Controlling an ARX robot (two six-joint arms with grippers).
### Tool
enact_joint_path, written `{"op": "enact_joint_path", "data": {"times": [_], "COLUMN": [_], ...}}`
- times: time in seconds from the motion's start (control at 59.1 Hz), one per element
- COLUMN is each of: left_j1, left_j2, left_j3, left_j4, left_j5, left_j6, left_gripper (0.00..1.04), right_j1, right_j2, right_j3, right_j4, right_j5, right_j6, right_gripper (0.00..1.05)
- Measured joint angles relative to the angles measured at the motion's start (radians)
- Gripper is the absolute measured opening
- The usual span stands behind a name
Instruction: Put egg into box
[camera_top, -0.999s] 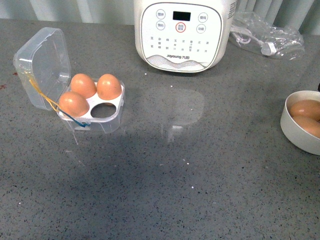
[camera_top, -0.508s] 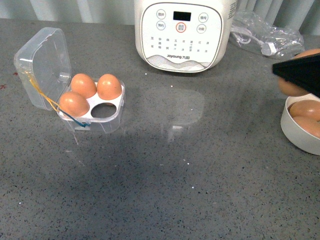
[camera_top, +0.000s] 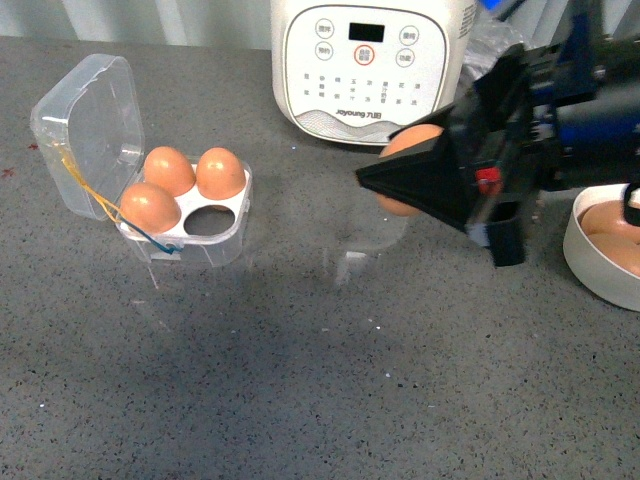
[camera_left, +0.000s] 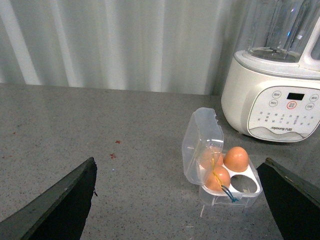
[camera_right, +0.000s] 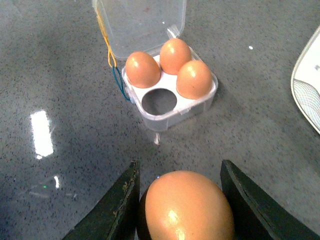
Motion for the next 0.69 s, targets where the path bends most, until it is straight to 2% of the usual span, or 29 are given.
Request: {"op": "enact_joint_path", "data": {"times": [0.339, 0.694], "left_j1": [0.000, 0.000], "left_j2": [0.000, 0.000], "left_j3": [0.000, 0.000], "left_j4": [0.000, 0.000], "left_j5": [0.000, 0.000], "left_j6": [0.000, 0.000], "left_gripper": [0.98, 0.98], "right_j1": [0.101, 0.171], "right_j2": [0.186, 0.325], "right_j3": [0.135, 0.230], "right_j4": [0.069, 0.201], "right_j5": [0.048, 0.121], "right_j6": [0.082, 0.245], "right_gripper": [0.41, 0.41]}}
